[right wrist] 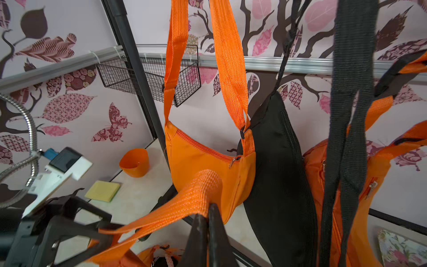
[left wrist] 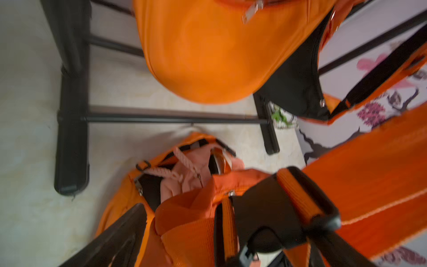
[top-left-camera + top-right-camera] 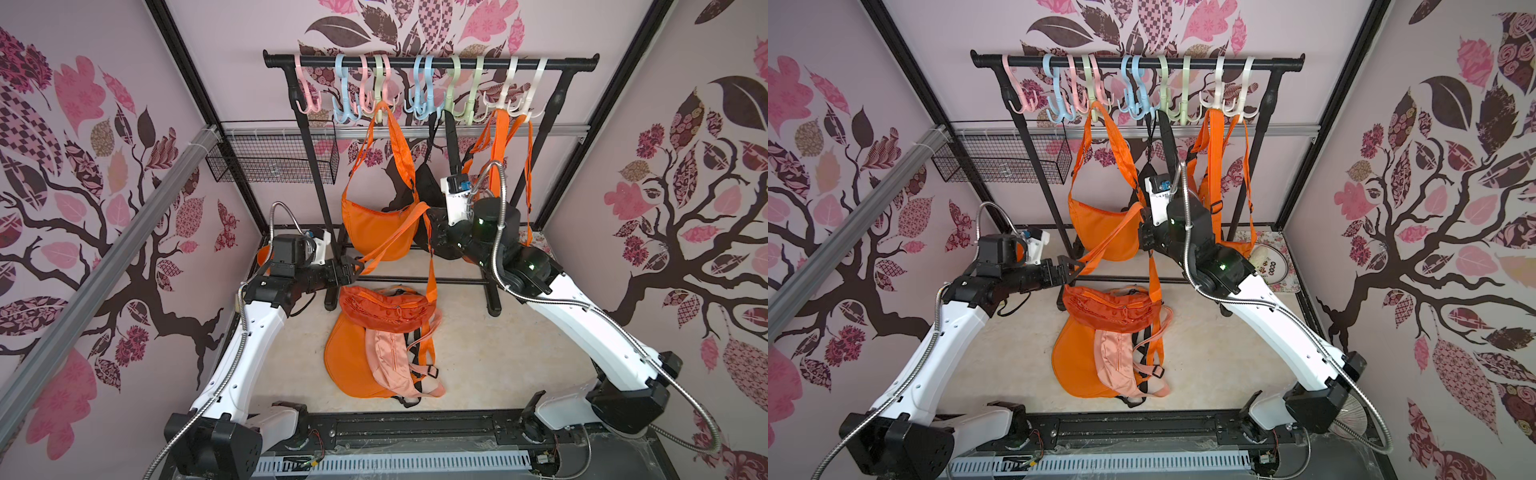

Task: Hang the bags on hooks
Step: Adjust the clothesline at the center of the board.

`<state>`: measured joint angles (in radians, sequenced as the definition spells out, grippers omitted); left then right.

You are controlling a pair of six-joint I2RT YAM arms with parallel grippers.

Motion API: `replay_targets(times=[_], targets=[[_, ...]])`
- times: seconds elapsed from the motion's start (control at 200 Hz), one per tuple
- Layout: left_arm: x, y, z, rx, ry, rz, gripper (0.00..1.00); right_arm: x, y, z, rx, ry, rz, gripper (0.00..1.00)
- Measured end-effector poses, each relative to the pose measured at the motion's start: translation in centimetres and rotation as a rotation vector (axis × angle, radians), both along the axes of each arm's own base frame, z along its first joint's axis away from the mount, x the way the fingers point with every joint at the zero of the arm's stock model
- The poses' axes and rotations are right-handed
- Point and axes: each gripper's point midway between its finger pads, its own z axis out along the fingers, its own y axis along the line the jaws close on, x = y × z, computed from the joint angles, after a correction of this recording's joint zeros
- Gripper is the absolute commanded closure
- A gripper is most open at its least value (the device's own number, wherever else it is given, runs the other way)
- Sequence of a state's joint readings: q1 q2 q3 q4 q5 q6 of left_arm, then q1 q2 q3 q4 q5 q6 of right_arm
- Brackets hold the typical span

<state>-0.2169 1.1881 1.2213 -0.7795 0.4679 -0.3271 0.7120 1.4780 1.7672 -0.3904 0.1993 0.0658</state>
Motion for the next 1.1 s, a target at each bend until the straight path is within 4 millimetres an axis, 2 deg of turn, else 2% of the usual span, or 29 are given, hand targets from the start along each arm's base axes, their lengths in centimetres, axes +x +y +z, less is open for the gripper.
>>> replay_targets(times=[0.095,0.195,0.305,0.405,0.47,0.585,0.665,0.745,0.84,0.905,0.99,1.1], targets=[[-3.4,-1.5,-0.7,0.048,0.043,-0.089,0.03,0.8,1.2,-1.9,-0.039,0.067,0.053,1.00],[-5.3,-1.2,0.4,0.049,0.021,-0.106,0.03,1.0,2.0,-4.5,-0.077,0.142,0.090,1.00],[-6.0,-0.7,2.0,0.038,-0.032,-0.092,0.02,1.0,2.0,-5.9,-0.098,0.179,0.092,1.00],[-5.0,0.7,3.0,0.035,-0.080,-0.017,0.03,0.9,1.9,-6.6,-0.106,0.190,0.093,1.00],[-3.2,2.8,3.4,0.036,-0.104,0.089,0.03,0.5,1.9,-7.3,-0.109,0.202,0.105,1.00],[1.4,7.6,4.2,0.056,-0.191,0.312,0.03,-0.6,1.7,-8.6,-0.100,0.224,0.131,1.00],[4.2,9.7,4.6,0.070,-0.285,0.408,0.03,-1.8,1.3,-9.0,-0.080,0.229,0.151,1.00],[7.6,10.5,4.9,0.082,-0.374,0.446,0.03,-3.1,0.6,-9.1,-0.058,0.225,0.162,1.00],[12.6,11.0,4.7,0.095,-0.476,0.463,0.03,-4.3,-0.3,-8.9,-0.031,0.212,0.167,1.00],[15.9,11.4,3.3,0.088,-0.502,0.460,0.05,-4.9,-0.6,-8.8,-0.009,0.210,0.174,1.00],[19.9,12.1,0.6,0.090,-0.492,0.454,0.06,-5.8,-0.8,-9.4,0.016,0.221,0.188,1.00],[23.2,12.6,-1.1,0.093,-0.493,0.448,0.08,-6.5,-1.0,-10.6,0.031,0.247,0.200,1.00]])
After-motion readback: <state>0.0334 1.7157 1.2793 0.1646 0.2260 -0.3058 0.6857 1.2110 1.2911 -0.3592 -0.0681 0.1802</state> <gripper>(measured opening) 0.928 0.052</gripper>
